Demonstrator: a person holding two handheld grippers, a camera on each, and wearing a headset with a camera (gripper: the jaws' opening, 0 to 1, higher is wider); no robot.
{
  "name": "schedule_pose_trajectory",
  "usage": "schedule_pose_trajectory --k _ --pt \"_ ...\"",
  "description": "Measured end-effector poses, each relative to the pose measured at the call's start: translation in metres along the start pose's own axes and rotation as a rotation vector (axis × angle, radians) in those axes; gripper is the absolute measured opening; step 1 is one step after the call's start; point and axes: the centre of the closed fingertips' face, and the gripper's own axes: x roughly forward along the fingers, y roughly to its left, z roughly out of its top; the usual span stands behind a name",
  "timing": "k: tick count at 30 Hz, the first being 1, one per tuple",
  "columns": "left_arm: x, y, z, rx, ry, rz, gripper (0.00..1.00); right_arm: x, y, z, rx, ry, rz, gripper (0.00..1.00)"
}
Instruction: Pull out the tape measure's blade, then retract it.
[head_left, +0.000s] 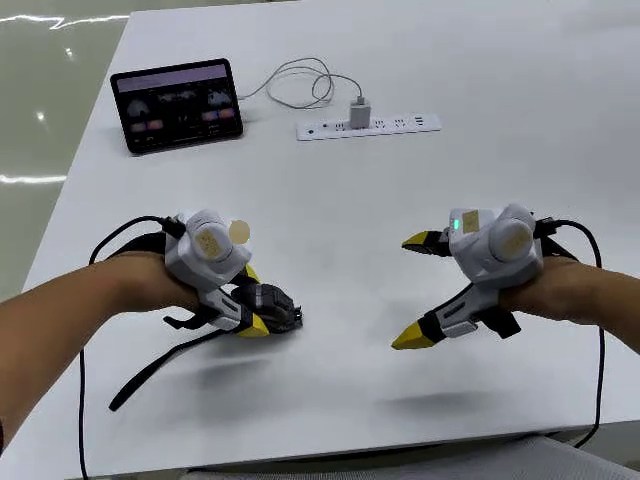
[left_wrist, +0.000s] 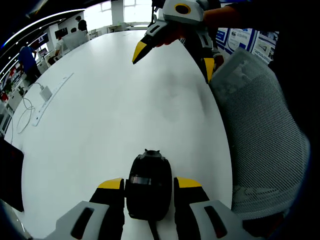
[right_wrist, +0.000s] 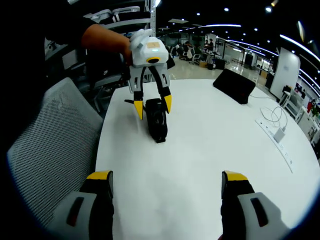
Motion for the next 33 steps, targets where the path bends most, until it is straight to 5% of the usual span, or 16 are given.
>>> schedule_pose_trajectory --k 11,21,33 --pt "-0.001 -0.001 -0.001 0.052 0.016 0.001 0.3 0.031 -0.003 0.022 -0.018 -0.009 0.032 0.76" --pt "0.0 -0.004 -0.002 0.057 0.037 0.01 0.3 0.078 0.003 0.025 -0.077 0.021 0.078 0.65" --pt "0.0 -0.001 -0.004 0.055 0.027 0.006 0.3 0.108 0.009 0.032 -0.075 0.039 0.115 0.48"
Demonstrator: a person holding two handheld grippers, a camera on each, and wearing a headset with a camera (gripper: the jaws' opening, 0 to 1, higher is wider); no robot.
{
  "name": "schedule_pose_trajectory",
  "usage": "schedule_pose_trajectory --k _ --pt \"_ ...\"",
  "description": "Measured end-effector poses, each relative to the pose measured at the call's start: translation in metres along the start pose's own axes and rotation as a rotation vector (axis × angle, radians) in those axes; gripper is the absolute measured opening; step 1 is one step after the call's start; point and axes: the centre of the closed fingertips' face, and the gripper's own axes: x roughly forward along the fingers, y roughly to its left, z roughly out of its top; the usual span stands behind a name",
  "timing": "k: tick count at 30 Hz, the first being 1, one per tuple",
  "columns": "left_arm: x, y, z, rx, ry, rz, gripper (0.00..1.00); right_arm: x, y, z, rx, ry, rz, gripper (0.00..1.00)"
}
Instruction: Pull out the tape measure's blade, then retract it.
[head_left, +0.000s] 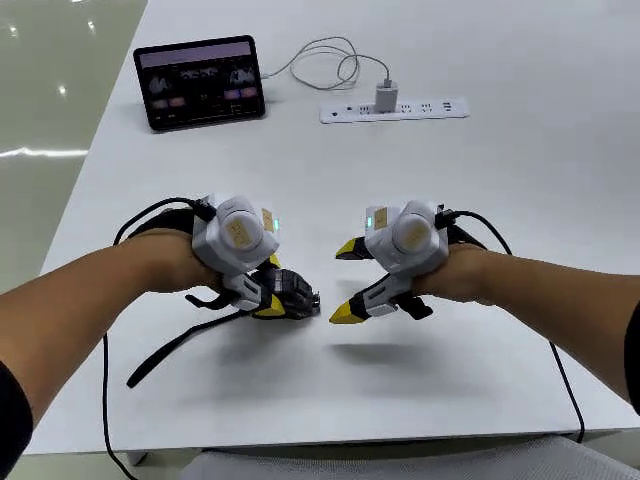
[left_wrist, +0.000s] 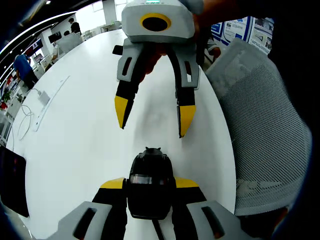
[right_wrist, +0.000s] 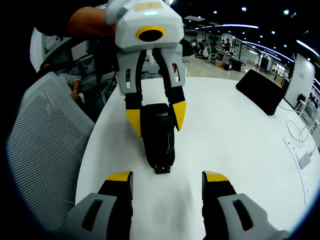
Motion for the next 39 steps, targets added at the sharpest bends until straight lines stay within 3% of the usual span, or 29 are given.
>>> schedule_pose_trajectory --k 5,13,30,36,39 --pt "0.001 0.0 0.001 -0.01 -0.01 -0.013 0.3 0.011 0.006 -0.012 -0.028 0.048 0.024 0.41" --pt "0.001 0.0 0.001 -0.013 -0.011 -0.011 0.3 0.019 0.001 -0.009 0.019 0.021 0.017 0.32" --pt "0.003 -0.001 0.002 -0.016 -0.013 -0.023 0.31 0.031 0.008 -0.007 -0.034 0.039 0.044 0.22" --pt "0.004 0.0 0.001 -0.037 -0.017 -0.023 0.31 0.033 0.007 -0.009 -0.049 0.052 0.032 0.16" --pt "0.004 0.0 0.001 -0.034 -0.02 -0.026 0.31 0.033 0.007 -0.008 -0.107 0.048 0.03 0.12"
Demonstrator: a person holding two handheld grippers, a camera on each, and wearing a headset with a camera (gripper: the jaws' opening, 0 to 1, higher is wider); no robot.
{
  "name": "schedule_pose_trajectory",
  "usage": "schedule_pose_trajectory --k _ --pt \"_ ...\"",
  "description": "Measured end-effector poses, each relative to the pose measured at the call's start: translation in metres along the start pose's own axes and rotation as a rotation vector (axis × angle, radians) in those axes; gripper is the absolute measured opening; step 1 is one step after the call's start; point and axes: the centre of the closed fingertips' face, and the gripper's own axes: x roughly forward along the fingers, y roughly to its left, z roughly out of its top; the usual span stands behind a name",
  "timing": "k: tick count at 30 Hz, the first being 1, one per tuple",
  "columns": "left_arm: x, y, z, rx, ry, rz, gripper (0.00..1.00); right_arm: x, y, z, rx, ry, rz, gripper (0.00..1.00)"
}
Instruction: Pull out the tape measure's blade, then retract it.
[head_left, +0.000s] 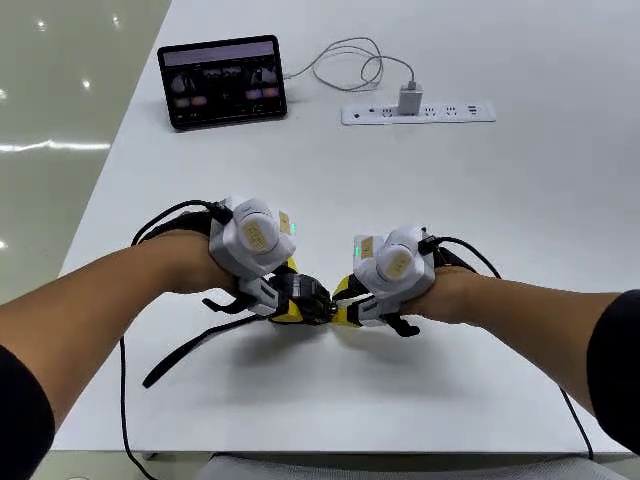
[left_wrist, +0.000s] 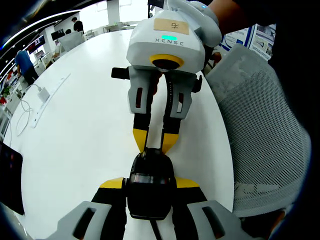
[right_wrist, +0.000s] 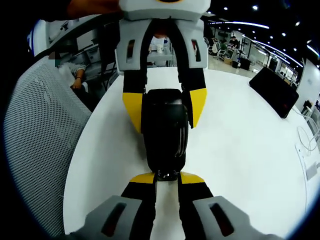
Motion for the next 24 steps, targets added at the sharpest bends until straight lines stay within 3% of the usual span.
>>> schedule_pose_trajectory --k 19,24 --pt "0.001 0.0 0.0 -0.004 0.014 -0.003 0.31 -0.003 0.001 -0.004 0.005 0.011 0.019 0.08" --pt "0.001 0.0 0.001 -0.011 0.008 0.003 0.31 -0.008 0.0 -0.011 0.017 0.023 0.027 0.07"
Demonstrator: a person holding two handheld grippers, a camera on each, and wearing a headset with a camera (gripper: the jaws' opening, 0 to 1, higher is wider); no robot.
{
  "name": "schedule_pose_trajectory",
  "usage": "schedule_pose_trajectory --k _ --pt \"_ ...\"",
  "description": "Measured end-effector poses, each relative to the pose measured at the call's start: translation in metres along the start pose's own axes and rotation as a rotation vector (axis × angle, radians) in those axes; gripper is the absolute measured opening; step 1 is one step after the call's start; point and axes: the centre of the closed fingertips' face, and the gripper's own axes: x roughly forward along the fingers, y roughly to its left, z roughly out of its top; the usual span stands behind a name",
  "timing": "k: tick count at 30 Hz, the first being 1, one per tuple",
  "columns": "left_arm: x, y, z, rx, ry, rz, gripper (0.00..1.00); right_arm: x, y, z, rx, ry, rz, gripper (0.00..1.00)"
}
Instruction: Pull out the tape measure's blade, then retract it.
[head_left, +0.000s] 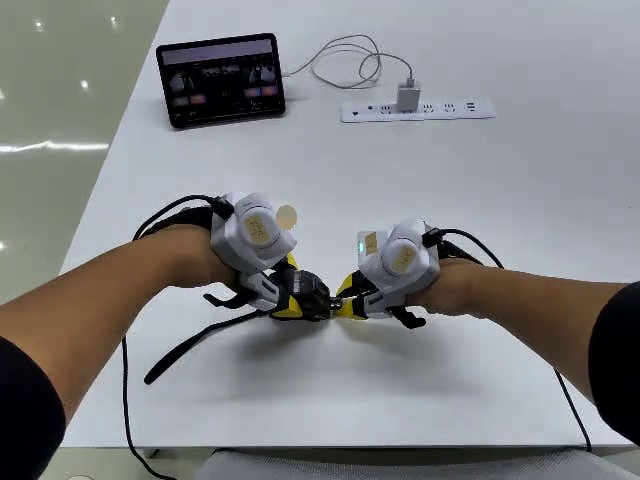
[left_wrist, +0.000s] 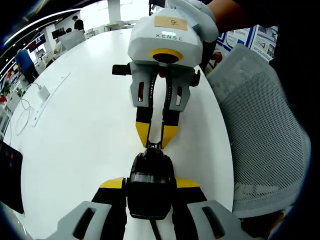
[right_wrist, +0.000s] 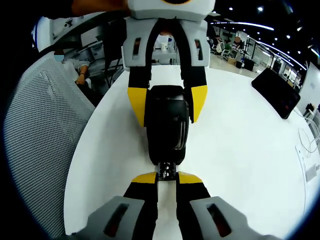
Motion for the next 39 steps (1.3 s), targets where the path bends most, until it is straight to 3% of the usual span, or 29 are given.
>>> schedule_pose_trajectory --k 6,12,22,27,39 --pt "-0.001 -0.001 0.001 0.001 -0.005 0.004 0.31 0.0 0.0 -0.002 0.027 0.004 -0.005 0.09" --pt "-0.002 -0.001 0.0 0.004 -0.008 0.011 0.31 0.0 0.001 0.0 0.005 0.017 -0.004 0.12" --pt "-0.001 -0.001 0.0 0.005 -0.009 0.011 0.31 0.013 0.002 0.006 0.007 0.02 -0.021 0.12" --pt "-0.002 -0.002 -0.001 0.002 -0.009 0.01 0.31 0.008 0.001 0.005 0.013 -0.004 -0.017 0.11" --pt "-0.003 -0.003 0.0 -0.004 -0.01 0.018 0.31 0.007 0.002 0.004 0.01 0.008 -0.008 0.1"
